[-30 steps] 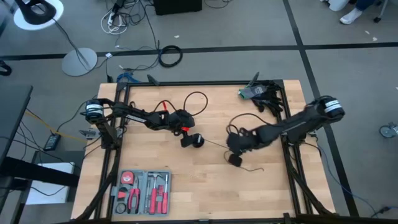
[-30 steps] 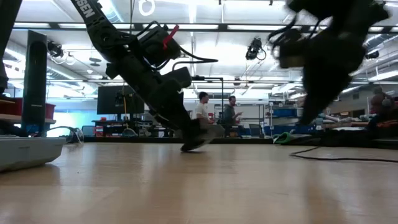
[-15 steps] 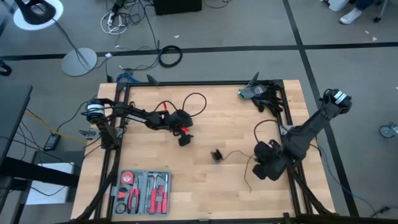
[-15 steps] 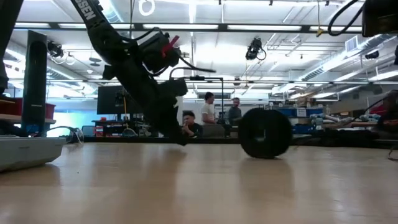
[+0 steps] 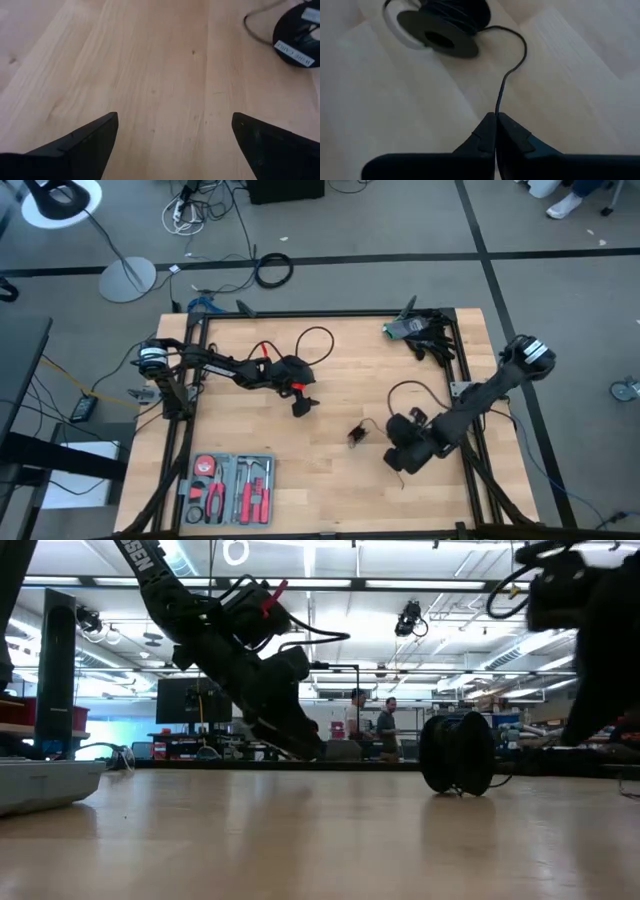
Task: Coil cords
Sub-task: Uncoil the black wire from the spool
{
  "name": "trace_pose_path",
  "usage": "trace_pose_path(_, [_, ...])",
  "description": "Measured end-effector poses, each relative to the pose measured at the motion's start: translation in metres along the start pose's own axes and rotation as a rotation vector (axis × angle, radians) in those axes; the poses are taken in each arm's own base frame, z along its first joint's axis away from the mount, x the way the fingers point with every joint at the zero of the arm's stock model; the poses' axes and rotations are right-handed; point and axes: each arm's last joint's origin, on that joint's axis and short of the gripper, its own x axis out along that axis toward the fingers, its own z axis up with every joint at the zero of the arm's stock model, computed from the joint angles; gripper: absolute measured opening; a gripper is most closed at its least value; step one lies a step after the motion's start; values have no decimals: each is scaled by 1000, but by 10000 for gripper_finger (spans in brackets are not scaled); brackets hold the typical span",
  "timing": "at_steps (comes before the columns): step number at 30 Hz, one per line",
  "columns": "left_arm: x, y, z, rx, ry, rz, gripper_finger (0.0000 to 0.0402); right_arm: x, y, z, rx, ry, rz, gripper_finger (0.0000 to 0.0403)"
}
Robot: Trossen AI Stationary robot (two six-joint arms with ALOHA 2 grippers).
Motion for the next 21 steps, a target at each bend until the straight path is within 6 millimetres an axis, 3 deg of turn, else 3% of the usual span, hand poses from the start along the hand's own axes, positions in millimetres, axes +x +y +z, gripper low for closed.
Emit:
trace_pose_path(8, [0, -2, -1, 1, 9, -17, 395, 36, 7, 10, -46, -40, -40, 62])
trace_pose_path(16, [1, -10, 0, -21, -3, -42, 395, 33, 10, 31, -73, -103, 63, 112])
trace_pose_path(21, [2, -31, -3, -26, 11, -93, 395, 35, 11, 33, 15, 17, 146, 101])
